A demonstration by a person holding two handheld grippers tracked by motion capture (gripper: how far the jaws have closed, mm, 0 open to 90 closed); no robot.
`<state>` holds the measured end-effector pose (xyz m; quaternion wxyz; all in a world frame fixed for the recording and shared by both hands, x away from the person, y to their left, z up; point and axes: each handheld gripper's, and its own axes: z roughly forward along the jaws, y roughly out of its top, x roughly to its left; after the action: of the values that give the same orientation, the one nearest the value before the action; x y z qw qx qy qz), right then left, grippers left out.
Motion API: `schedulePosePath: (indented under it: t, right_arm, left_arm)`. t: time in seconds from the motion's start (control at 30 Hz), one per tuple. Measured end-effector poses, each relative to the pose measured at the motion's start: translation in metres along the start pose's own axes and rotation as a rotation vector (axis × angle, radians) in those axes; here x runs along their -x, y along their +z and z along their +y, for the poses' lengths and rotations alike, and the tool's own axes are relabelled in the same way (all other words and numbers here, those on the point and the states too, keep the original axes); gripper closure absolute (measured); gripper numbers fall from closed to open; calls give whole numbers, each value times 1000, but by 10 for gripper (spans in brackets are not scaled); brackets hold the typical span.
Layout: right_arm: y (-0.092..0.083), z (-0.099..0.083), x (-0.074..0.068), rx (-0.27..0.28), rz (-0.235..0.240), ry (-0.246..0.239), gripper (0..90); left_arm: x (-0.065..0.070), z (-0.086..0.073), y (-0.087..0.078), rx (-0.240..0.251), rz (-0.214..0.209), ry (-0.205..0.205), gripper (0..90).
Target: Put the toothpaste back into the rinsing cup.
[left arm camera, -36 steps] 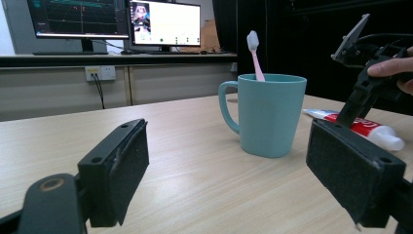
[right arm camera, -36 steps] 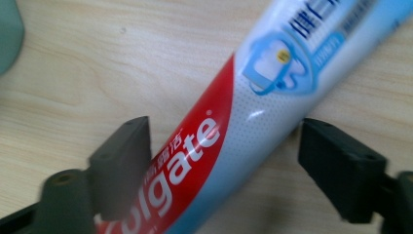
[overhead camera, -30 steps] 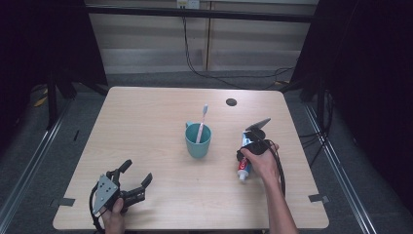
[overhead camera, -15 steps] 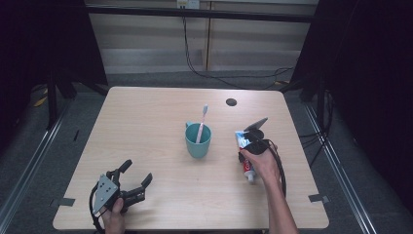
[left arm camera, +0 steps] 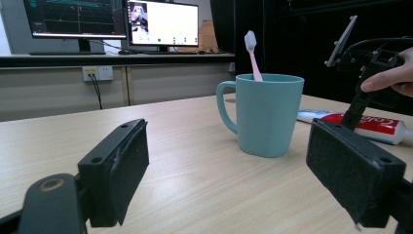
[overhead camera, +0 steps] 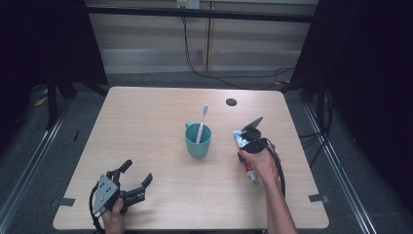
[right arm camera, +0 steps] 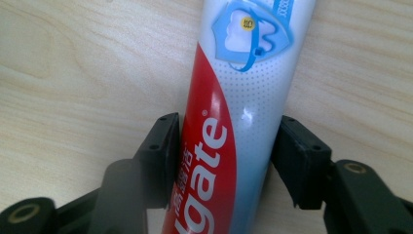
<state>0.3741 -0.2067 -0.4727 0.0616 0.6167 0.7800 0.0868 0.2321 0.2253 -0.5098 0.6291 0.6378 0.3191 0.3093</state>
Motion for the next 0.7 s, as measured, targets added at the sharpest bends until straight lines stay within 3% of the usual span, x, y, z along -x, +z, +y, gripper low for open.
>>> schedulePosePath:
  t: [0.33,0.4,0.6,0.7]
  right_arm:
    - [-5,-1,1,0,13,-59,646]
    - [-6,-2,3,11,25,-55,668]
    - [-8,-3,0,17,7,-77,705]
    - [-9,-5,2,33,25,-64,713]
  left_arm:
    - [0,0,0,0,0,2,156]
    - [0,0,0,-2,-1,2,156]
    - [0,0,0,-2,-4,1,156]
    - [0,0,0,0,-4,1,156]
